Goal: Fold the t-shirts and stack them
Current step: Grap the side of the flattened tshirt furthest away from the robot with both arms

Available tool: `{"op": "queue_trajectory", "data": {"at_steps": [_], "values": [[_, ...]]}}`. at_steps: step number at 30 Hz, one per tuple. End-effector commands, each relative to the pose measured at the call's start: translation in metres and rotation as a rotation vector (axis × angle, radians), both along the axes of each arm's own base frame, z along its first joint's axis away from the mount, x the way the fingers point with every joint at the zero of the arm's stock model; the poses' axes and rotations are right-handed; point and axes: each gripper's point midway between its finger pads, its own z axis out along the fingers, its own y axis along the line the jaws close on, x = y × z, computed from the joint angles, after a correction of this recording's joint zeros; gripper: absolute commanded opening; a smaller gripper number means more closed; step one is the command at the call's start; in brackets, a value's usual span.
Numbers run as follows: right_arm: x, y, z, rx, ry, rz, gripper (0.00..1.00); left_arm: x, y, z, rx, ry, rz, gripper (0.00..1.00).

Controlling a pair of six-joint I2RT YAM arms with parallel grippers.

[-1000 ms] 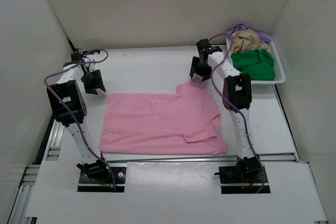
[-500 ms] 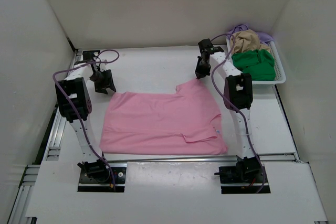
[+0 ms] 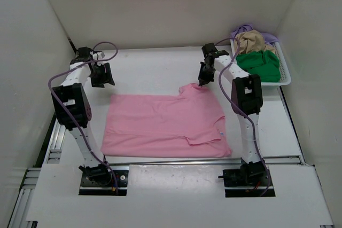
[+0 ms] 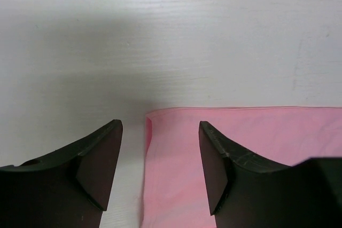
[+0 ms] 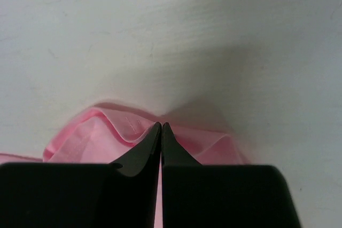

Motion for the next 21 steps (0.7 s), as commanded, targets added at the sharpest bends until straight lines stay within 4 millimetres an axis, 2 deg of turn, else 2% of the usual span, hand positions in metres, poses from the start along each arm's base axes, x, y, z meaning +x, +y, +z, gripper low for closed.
{"op": "queue_trajectory", "data": {"at_steps": [1, 3, 4, 8, 11, 13, 15, 16, 17, 18, 19, 21], "values": [[-0.004, 0.012, 0.04, 0.043, -0.079, 0.047, 0.0, 0.017, -0.002, 0.036, 0.02, -0.114, -0.014, 0.7], [-0.003, 0.013, 0.05, 0.051, -0.102, 0.047, 0.0, 0.012, -0.002, 0.02, 0.046, -0.066, -0.009, 0.7], [-0.005, 0.012, 0.046, 0.047, -0.092, 0.047, 0.0, 0.012, -0.002, 0.008, 0.067, -0.037, -0.007, 0.7], [-0.005, 0.012, 0.051, 0.051, -0.103, 0.047, 0.0, -0.012, -0.013, -0.029, 0.056, 0.109, -0.03, 0.7], [-0.005, 0.012, 0.056, 0.053, -0.111, 0.047, 0.0, -0.026, -0.02, -0.041, 0.064, 0.169, -0.046, 0.69], [-0.005, 0.013, 0.056, 0.061, -0.109, 0.051, 0.0, -0.027, -0.021, -0.044, 0.063, 0.178, -0.047, 0.62], [-0.005, 0.014, 0.061, 0.064, -0.118, 0.051, 0.0, -0.027, -0.017, -0.045, 0.085, 0.181, -0.039, 0.5], [-0.007, 0.013, 0.063, 0.065, -0.119, 0.051, 0.0, -0.025, -0.014, -0.047, 0.097, 0.183, -0.034, 0.36], [-0.007, 0.013, 0.067, 0.067, -0.128, 0.051, 0.0, -0.025, -0.012, -0.047, 0.11, 0.184, -0.029, 0.3], [-0.009, 0.012, 0.064, 0.064, -0.118, 0.051, 0.0, -0.025, -0.012, -0.047, 0.11, 0.184, -0.029, 0.25], [-0.009, 0.012, 0.07, 0.065, -0.131, 0.06, 0.0, -0.025, -0.012, -0.047, 0.11, 0.184, -0.029, 0.14], [-0.016, 0.009, 0.065, 0.059, -0.112, 0.059, 0.0, -0.024, -0.012, -0.043, 0.112, 0.174, -0.029, 0.1]]}}
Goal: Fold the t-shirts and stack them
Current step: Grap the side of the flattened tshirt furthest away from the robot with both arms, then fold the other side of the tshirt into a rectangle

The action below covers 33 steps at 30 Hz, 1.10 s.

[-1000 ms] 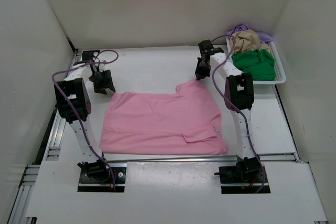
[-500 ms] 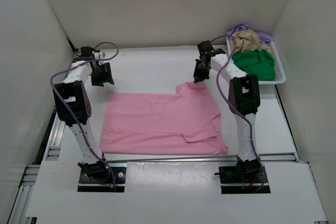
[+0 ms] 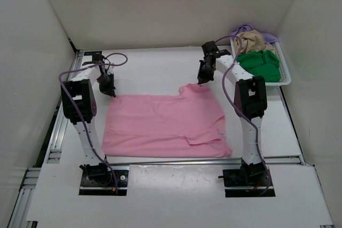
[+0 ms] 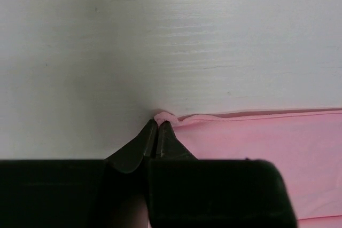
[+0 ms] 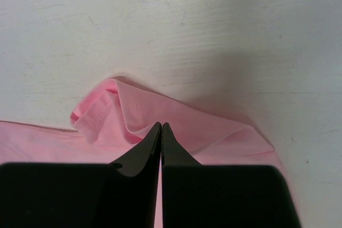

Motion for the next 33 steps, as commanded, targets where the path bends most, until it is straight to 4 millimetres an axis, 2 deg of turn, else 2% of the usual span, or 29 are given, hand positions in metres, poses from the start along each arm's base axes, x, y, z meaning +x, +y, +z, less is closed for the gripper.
{"op": "queue_trajectory", "data": {"at_steps": [1, 3, 4, 5, 6, 7, 8, 9, 10, 11, 12, 13, 15, 16, 17, 18, 19, 20, 22, 23, 25, 27, 33], "values": [[-0.005, 0.0, 0.042, 0.034, -0.079, 0.035, 0.0, -0.004, 0.002, 0.01, 0.01, -0.006, 0.002, 0.1], [-0.018, -0.003, 0.04, 0.033, -0.05, 0.039, 0.0, -0.004, -0.002, 0.023, 0.012, -0.037, -0.007, 0.1], [-0.026, -0.006, 0.052, 0.035, -0.057, 0.04, 0.0, -0.007, 0.0, 0.027, 0.023, -0.041, -0.004, 0.1], [-0.033, -0.008, 0.055, 0.035, -0.056, 0.04, 0.0, -0.009, 0.003, 0.033, 0.044, -0.052, 0.002, 0.1], [-0.041, -0.011, 0.056, 0.033, -0.05, 0.039, 0.0, -0.009, 0.003, 0.049, 0.048, -0.092, 0.003, 0.1], [-0.063, -0.016, 0.058, 0.037, -0.031, 0.044, 0.0, -0.015, 0.0, 0.053, 0.059, -0.095, -0.004, 0.1], [-0.074, -0.02, 0.058, 0.034, -0.021, 0.044, 0.0, -0.018, 0.0, 0.06, 0.06, -0.108, -0.004, 0.1], [-0.084, -0.024, 0.059, 0.034, -0.021, 0.044, 0.0, -0.02, 0.002, 0.075, 0.076, -0.145, 0.002, 0.1], [-0.097, -0.028, 0.073, 0.043, -0.048, 0.044, 0.0, -0.029, -0.002, 0.075, 0.075, -0.14, -0.007, 0.1], [-0.12, -0.036, 0.056, 0.028, 0.009, 0.035, 0.0, -0.032, 0.0, 0.079, 0.087, -0.152, -0.003, 0.1], [-0.129, -0.039, 0.056, 0.029, 0.006, 0.035, 0.0, -0.037, 0.0, 0.082, 0.088, -0.159, -0.003, 0.1], [-0.14, -0.042, 0.066, 0.041, -0.017, 0.026, 0.0, -0.04, -0.002, 0.094, 0.098, -0.196, -0.007, 0.1], [-0.168, -0.05, 0.06, 0.047, 0.007, 0.02, 0.0, -0.058, -0.005, 0.087, 0.106, -0.17, -0.013, 0.1], [-0.175, -0.052, 0.058, 0.049, 0.013, 0.01, 0.0, -0.064, -0.007, 0.092, 0.114, -0.185, -0.02, 0.1], [-0.183, -0.055, 0.057, 0.049, 0.016, 0.01, 0.0, -0.076, -0.006, 0.083, 0.124, -0.156, -0.018, 0.1], [-0.191, -0.057, 0.062, 0.057, 0.006, -0.001, 0.0, -0.082, -0.008, 0.081, 0.132, -0.15, -0.025, 0.1], [-0.2, -0.06, 0.056, 0.052, 0.021, -0.001, 0.0, -0.087, -0.005, 0.084, 0.147, -0.158, -0.02, 0.1], [-0.204, -0.061, 0.055, 0.056, 0.025, -0.014, 0.0, -0.098, -0.006, 0.076, 0.146, -0.131, -0.022, 0.1], [-0.214, -0.062, 0.052, 0.067, 0.036, -0.018, 0.0, -0.107, -0.003, 0.073, 0.163, -0.122, -0.016, 0.1], [-0.217, -0.063, 0.051, 0.067, 0.037, -0.018, 0.0, -0.115, -0.003, 0.066, 0.162, -0.096, -0.018, 0.1], [-0.218, -0.063, 0.046, 0.069, 0.04, -0.026, 0.0, -0.121, -0.001, 0.065, 0.172, -0.093, -0.015, 0.1], [-0.225, -0.063, 0.036, 0.075, 0.069, -0.032, 0.0, -0.13, -0.001, 0.055, 0.171, -0.061, -0.018, 0.1], [-0.238, -0.067, 0.016, 0.07, 0.106, -0.052, 0.0, -0.151, -0.001, 0.051, 0.188, -0.051, -0.022, 0.1]]}}
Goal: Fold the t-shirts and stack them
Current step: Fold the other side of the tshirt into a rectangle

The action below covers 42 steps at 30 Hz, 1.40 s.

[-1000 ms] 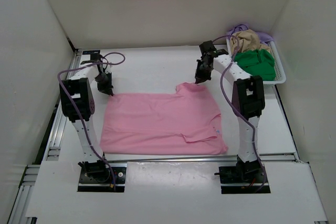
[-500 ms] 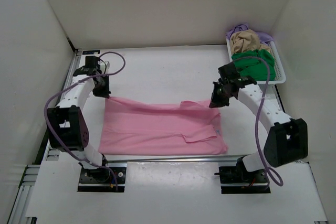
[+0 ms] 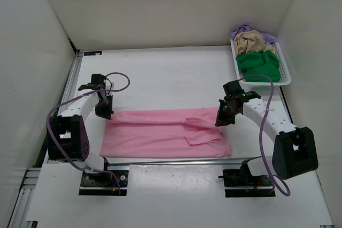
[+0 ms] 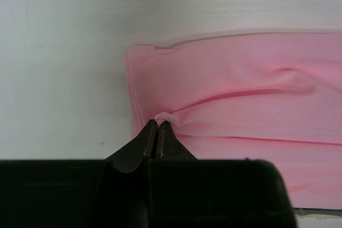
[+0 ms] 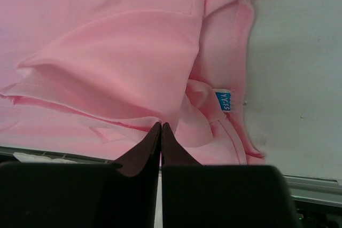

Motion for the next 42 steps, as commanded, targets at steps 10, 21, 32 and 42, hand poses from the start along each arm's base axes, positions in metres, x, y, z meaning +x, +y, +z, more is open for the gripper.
{"op": "queue_trajectory", "data": {"at_steps": [10, 21, 32, 42], "values": [[-0.011, 0.001, -0.001, 0.045, -0.038, -0.02, 0.0, -0.013, 0.007, 0.016, 0.053, -0.076, 0.009, 0.1], [-0.023, 0.018, -0.016, 0.058, 0.015, 0.033, 0.0, -0.04, 0.004, -0.003, 0.033, 0.006, 0.002, 0.23], [-0.033, 0.012, -0.032, 0.031, 0.059, 0.029, 0.0, -0.057, 0.019, 0.001, 0.026, 0.052, 0.076, 0.5], [-0.03, 0.02, -0.01, 0.074, -0.039, 0.201, 0.26, -0.031, 0.018, 0.041, -0.016, -0.034, 0.086, 0.57]]}}
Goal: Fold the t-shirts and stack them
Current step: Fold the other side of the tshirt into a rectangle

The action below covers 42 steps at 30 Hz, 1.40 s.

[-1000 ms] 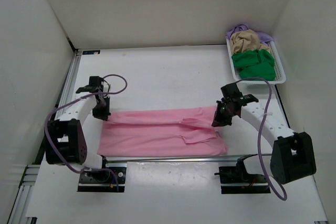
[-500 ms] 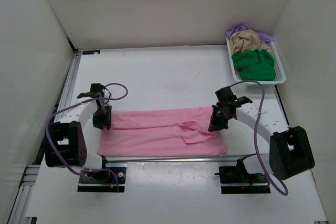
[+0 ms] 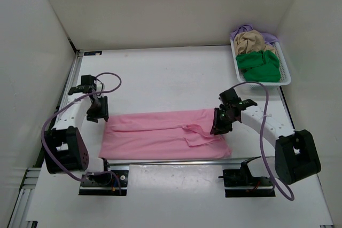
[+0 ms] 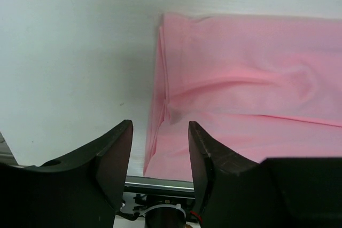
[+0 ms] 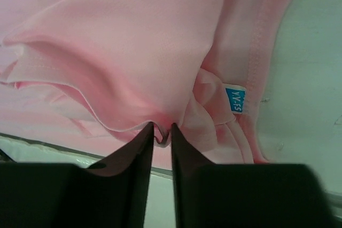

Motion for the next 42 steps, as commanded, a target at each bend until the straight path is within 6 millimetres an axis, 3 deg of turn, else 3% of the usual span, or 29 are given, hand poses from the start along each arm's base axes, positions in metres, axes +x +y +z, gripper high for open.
{"op": "queue_trajectory", "data": {"at_steps": [1, 2, 4, 6, 7, 9, 10, 11, 13, 15, 16, 19, 22, 25, 28, 32, 36, 38, 42], "values": [[0.007, 0.011, 0.03, 0.069, -0.124, 0.136, 0.29, 0.009, -0.009, 0.023, -0.038, -0.067, -0.019, 0.57], [0.011, 0.018, 0.051, 0.124, -0.212, 0.193, 0.33, 0.015, -0.008, 0.023, -0.036, -0.088, -0.02, 0.57], [0.015, 0.024, 0.072, 0.167, -0.293, 0.235, 0.44, 0.017, -0.011, 0.016, -0.038, -0.079, -0.032, 0.57], [0.024, 0.03, 0.088, 0.191, -0.378, 0.254, 0.46, 0.015, -0.012, 0.001, -0.031, -0.041, -0.039, 0.57], [0.03, 0.032, 0.086, 0.178, -0.392, 0.255, 0.46, 0.017, -0.01, -0.007, -0.02, -0.038, -0.036, 0.57], [0.047, 0.042, 0.086, 0.193, -0.413, 0.232, 0.38, 0.017, -0.007, -0.022, 0.009, 0.003, -0.039, 0.57], [0.057, 0.051, 0.077, 0.176, -0.38, 0.245, 0.25, 0.019, -0.005, -0.026, 0.021, 0.005, -0.036, 0.56], [0.063, 0.058, 0.074, 0.176, -0.362, 0.248, 0.19, 0.02, -0.005, -0.029, 0.02, 0.012, -0.036, 0.56], [0.074, 0.073, 0.052, 0.141, -0.299, 0.273, 0.09, 0.021, -0.001, -0.034, 0.042, 0.023, -0.031, 0.56], [0.084, 0.088, 0.05, 0.137, -0.299, 0.318, 0.04, 0.023, -0.001, -0.037, 0.042, 0.026, -0.031, 0.56], [0.081, 0.101, 0.039, 0.146, -0.267, 0.363, 0.04, 0.023, -0.001, -0.037, 0.042, 0.026, -0.031, 0.56], [0.066, 0.125, 0.03, 0.171, -0.245, 0.483, 0.0, 0.018, -0.003, -0.042, 0.041, 0.038, -0.041, 0.56], [0.038, 0.131, 0.012, 0.185, -0.185, 0.548, 0.0, 0.011, -0.004, -0.047, 0.039, 0.058, -0.041, 0.56], [0.013, 0.125, -0.006, 0.178, -0.134, 0.58, 0.0, 0.008, -0.004, -0.048, 0.039, 0.061, -0.041, 0.56], [-0.001, 0.122, -0.01, 0.184, -0.128, 0.58, 0.0, 0.004, -0.004, -0.05, 0.038, 0.07, -0.041, 0.56], [-0.002, 0.109, -0.028, 0.109, -0.096, 0.537, 0.0, 0.0, -0.003, -0.054, 0.046, 0.089, -0.04, 0.56], [0.005, 0.124, -0.021, 0.155, -0.104, 0.571, 0.0, 0.005, -0.002, -0.048, 0.048, 0.065, -0.039, 0.56], [0.01, 0.138, -0.001, 0.208, -0.15, 0.6, 0.0, 0.011, -0.002, -0.04, 0.05, 0.031, -0.038, 0.56], [0.006, 0.145, 0.032, 0.252, -0.238, 0.648, 0.0, 0.014, -0.005, -0.025, 0.034, -0.004, -0.042, 0.57]]}}
